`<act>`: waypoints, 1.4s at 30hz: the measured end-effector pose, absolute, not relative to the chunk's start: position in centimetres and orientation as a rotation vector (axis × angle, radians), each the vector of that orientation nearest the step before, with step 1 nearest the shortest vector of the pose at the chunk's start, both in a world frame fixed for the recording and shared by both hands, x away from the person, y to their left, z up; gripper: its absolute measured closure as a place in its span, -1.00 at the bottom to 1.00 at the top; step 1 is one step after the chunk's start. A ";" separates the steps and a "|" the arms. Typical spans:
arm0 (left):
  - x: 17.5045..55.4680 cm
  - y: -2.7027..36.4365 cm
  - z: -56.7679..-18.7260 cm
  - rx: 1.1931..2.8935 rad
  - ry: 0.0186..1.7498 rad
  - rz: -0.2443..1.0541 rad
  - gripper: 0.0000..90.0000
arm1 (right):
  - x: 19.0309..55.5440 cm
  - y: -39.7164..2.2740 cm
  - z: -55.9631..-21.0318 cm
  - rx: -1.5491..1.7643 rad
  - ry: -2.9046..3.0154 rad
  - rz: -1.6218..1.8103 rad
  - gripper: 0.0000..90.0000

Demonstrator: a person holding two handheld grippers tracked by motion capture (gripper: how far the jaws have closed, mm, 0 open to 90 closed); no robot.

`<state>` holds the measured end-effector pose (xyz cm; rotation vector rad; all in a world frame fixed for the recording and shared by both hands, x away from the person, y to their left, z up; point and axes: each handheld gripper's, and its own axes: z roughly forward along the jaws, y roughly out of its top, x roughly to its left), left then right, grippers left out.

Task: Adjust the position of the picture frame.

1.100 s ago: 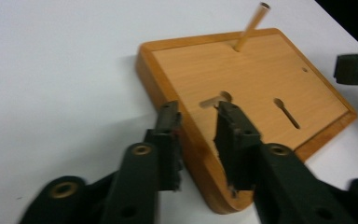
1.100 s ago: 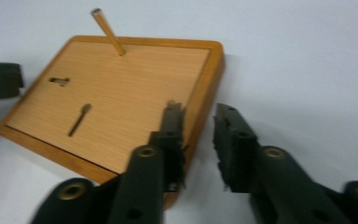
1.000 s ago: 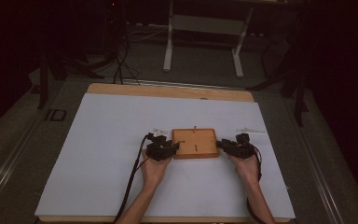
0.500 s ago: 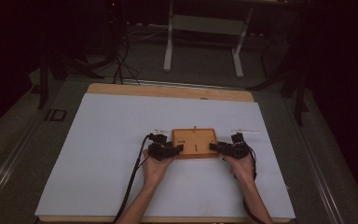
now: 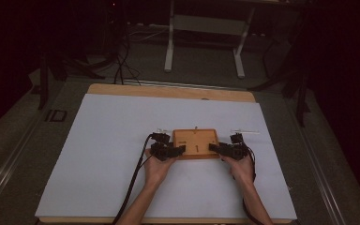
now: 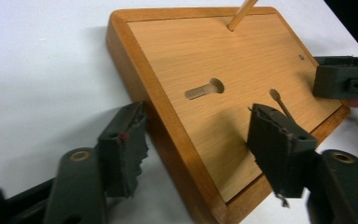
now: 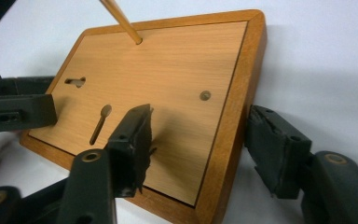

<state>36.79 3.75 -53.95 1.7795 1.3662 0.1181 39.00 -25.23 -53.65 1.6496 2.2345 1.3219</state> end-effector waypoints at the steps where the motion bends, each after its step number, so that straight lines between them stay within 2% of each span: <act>1: 36.8 3.8 -53.9 1.770 1.376 0.109 -0.08 | 39.0 -25.3 -53.7 1.663 2.226 1.332 -0.05; 7: 36.9 4.0 -53.9 1.749 1.392 0.111 0.01 | 38.9 -25.4 -53.6 1.687 2.217 1.336 0.01; 11: 36.8 4.2 -53.6 1.747 1.394 0.150 0.16 | 38.7 -25.4 -53.6 1.693 2.227 1.339 0.07; 23: 36.9 4.7 -53.8 1.739 1.380 0.122 0.22 | 38.7 -25.5 -53.4 1.665 2.215 1.336 0.20; 31: 36.8 4.9 -54.1 1.753 1.341 0.092 0.09 | 38.8 -25.8 -53.6 1.633 2.229 1.362 0.20; 42: 35.7 5.0 -53.7 1.790 1.271 0.121 -0.01 | 38.8 -24.6 -51.7 1.454 2.215 1.299 0.30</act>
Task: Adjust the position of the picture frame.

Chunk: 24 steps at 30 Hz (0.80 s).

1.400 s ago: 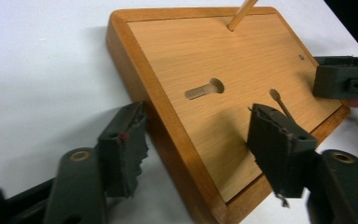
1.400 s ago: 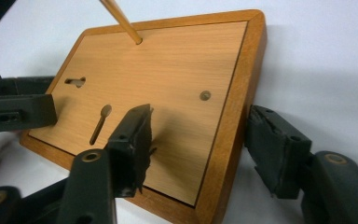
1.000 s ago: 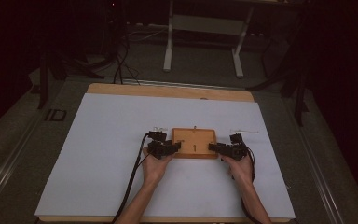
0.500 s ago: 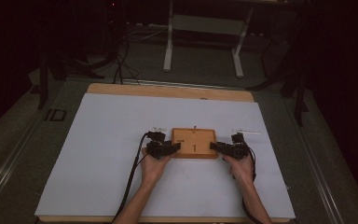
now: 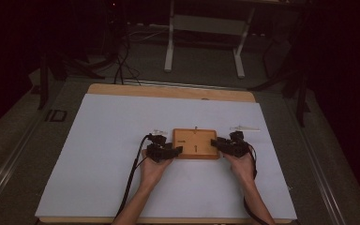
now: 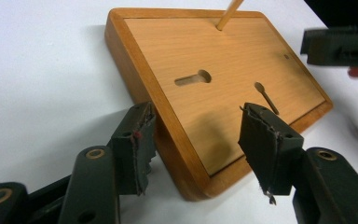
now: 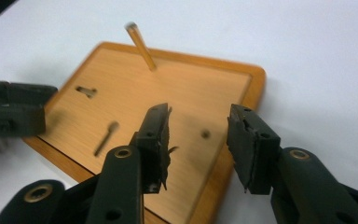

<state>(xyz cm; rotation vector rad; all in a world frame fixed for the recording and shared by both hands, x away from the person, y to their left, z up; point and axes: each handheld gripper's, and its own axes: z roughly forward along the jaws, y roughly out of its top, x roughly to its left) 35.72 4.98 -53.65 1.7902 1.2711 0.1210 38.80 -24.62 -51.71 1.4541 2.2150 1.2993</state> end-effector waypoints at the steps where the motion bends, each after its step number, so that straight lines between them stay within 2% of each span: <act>1: 35.5 5.0 -53.7 1.789 1.263 0.125 -0.02 | 38.9 -24.4 -51.5 1.440 2.219 1.303 0.31; 11: 34.7 5.1 -54.0 1.837 1.220 0.151 -0.08 | 40.8 -21.6 -51.0 1.331 2.245 1.322 0.42; 24: 34.3 4.6 -54.4 1.871 1.204 0.169 -0.11 | 42.8 -18.3 -51.6 1.226 2.318 1.313 0.70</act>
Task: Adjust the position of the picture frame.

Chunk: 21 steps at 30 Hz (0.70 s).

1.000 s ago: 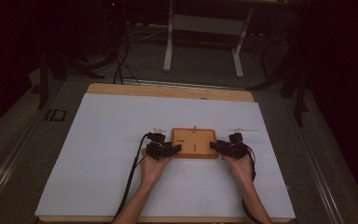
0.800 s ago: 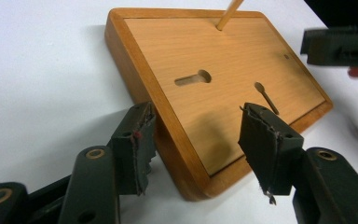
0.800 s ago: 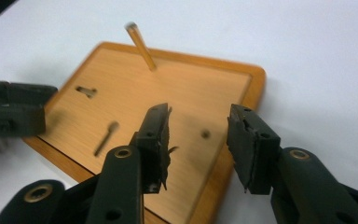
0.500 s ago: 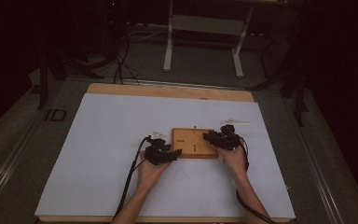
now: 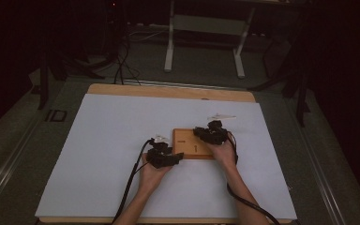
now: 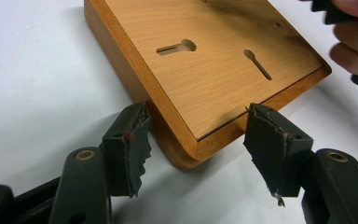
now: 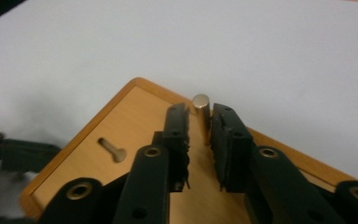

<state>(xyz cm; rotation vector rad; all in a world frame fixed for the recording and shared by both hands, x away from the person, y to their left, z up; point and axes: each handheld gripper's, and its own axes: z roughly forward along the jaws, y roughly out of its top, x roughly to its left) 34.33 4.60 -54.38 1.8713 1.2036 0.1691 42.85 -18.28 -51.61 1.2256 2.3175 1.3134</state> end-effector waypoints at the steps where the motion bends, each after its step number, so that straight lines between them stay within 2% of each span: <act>1: 34.3 4.6 -54.4 1.872 1.202 0.171 -0.11 | 43.0 -18.1 -51.7 1.232 2.316 1.303 0.73; 21: 34.3 4.5 -54.4 1.874 1.197 0.183 -0.12 | 43.5 -17.1 -52.1 1.137 2.321 1.206 0.87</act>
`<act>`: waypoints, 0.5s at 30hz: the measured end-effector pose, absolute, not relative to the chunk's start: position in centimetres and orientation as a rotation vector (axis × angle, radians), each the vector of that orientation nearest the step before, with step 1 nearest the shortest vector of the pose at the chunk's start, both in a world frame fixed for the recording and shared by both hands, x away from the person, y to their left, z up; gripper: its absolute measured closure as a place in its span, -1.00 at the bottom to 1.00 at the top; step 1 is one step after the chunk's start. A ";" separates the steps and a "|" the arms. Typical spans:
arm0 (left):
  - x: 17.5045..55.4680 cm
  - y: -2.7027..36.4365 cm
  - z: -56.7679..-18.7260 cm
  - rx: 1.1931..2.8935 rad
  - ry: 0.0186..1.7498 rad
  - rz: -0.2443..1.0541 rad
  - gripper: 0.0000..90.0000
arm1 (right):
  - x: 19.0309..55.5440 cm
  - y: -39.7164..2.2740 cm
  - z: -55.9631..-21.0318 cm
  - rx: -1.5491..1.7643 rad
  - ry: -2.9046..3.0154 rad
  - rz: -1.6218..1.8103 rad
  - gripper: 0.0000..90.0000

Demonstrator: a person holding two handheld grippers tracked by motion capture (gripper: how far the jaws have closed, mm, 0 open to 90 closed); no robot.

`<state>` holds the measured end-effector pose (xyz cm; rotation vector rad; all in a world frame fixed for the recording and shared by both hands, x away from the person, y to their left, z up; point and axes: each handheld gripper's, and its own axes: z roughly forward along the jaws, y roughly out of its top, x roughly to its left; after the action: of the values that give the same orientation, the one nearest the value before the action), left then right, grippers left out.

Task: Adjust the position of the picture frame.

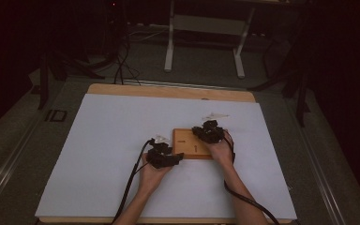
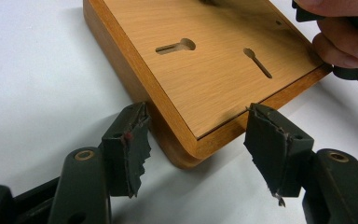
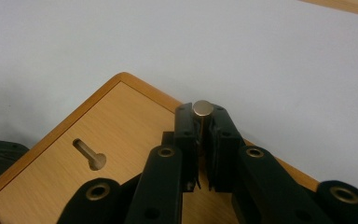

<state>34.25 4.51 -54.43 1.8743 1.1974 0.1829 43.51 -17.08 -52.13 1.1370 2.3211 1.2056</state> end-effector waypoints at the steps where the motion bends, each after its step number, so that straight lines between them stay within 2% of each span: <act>1: 34.3 4.5 -54.4 1.876 1.196 0.183 -0.12 | 43.5 -17.1 -52.1 1.137 2.326 1.208 0.88; 15: 34.0 4.7 -54.1 1.894 1.178 0.176 -0.17 | 43.5 -16.9 -51.6 1.131 2.366 1.190 0.89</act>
<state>34.01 4.69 -54.11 1.8938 1.1779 0.1760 43.54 -16.88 -51.61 1.1311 2.3657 1.1903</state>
